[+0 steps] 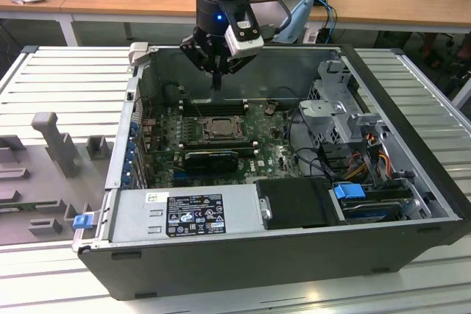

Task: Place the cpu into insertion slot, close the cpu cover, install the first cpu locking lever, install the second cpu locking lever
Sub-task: 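Install the first cpu locking lever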

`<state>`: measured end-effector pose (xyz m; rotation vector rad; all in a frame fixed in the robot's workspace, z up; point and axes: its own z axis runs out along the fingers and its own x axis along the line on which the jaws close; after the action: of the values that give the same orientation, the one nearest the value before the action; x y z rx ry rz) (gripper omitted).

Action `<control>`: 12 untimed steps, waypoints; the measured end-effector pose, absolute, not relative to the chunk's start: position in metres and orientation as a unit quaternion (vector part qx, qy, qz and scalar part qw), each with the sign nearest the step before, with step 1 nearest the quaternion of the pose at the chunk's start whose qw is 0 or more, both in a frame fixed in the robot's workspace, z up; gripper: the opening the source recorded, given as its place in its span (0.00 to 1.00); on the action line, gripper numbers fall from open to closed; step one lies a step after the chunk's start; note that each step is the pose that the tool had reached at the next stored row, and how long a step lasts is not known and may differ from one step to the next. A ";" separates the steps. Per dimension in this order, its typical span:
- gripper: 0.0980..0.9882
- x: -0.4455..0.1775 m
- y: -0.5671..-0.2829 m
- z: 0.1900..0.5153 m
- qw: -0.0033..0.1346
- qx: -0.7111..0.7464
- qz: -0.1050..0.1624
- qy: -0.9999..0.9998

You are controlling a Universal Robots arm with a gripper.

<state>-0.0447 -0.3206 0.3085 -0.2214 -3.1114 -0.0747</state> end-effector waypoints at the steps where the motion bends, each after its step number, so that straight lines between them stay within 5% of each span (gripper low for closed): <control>1: 0.01 -0.045 -0.321 0.308 0.011 -0.067 -0.024 -0.997; 12: 0.01 -0.045 -0.321 0.308 0.012 -0.013 -0.023 -1.000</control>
<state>-0.0447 -0.3206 0.3085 -0.0398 -3.1164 -0.0726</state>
